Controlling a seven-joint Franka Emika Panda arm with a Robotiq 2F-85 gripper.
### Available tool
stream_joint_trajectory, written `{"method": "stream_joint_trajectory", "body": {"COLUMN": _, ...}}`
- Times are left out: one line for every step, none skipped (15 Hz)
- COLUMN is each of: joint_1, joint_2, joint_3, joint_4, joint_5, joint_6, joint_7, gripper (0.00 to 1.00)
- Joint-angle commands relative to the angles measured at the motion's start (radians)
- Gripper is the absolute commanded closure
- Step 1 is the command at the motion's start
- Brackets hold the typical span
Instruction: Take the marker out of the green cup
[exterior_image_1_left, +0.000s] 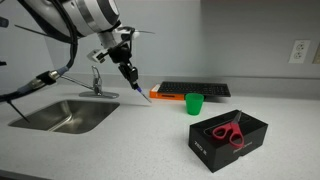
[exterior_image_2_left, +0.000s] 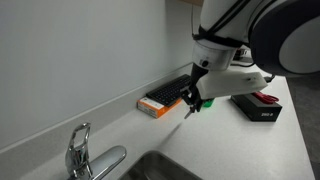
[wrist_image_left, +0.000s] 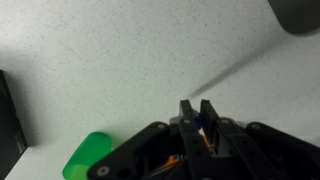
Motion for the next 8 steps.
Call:
{"method": "stream_joint_trajectory", "body": {"joint_1": 0.026, "joint_2": 0.051, "joint_3": -0.004, "joint_4": -0.006, "joint_5": -0.098, "joint_6": 0.018, "joint_7": 0.059, "gripper": 0.96}}
{"method": "stream_joint_trajectory", "body": {"joint_1": 0.034, "joint_2": 0.066, "joint_3": -0.006, "joint_4": -0.001, "joint_5": -0.111, "joint_6": -0.002, "joint_7": 0.047, "gripper": 0.96}}
{"method": "stream_joint_trajectory", "body": {"joint_1": 0.041, "joint_2": 0.080, "joint_3": -0.009, "joint_4": 0.002, "joint_5": -0.123, "joint_6": -0.013, "joint_7": 0.038, "gripper": 0.96}}
{"method": "stream_joint_trajectory", "body": {"joint_1": 0.046, "joint_2": 0.088, "joint_3": -0.011, "joint_4": 0.003, "joint_5": -0.132, "joint_6": -0.018, "joint_7": 0.033, "gripper": 0.96}}
{"method": "stream_joint_trajectory", "body": {"joint_1": 0.051, "joint_2": 0.096, "joint_3": -0.014, "joint_4": 0.006, "joint_5": -0.138, "joint_6": -0.023, "joint_7": 0.029, "gripper": 0.96}}
{"method": "stream_joint_trajectory", "body": {"joint_1": 0.054, "joint_2": 0.100, "joint_3": -0.016, "joint_4": 0.007, "joint_5": -0.137, "joint_6": -0.028, "joint_7": 0.019, "gripper": 0.61}}
{"method": "stream_joint_trajectory", "body": {"joint_1": 0.054, "joint_2": 0.099, "joint_3": -0.018, "joint_4": 0.007, "joint_5": -0.127, "joint_6": -0.027, "joint_7": 0.004, "gripper": 0.60}}
{"method": "stream_joint_trajectory", "body": {"joint_1": 0.053, "joint_2": 0.098, "joint_3": -0.020, "joint_4": 0.008, "joint_5": -0.113, "joint_6": -0.028, "joint_7": -0.014, "gripper": 0.53}}
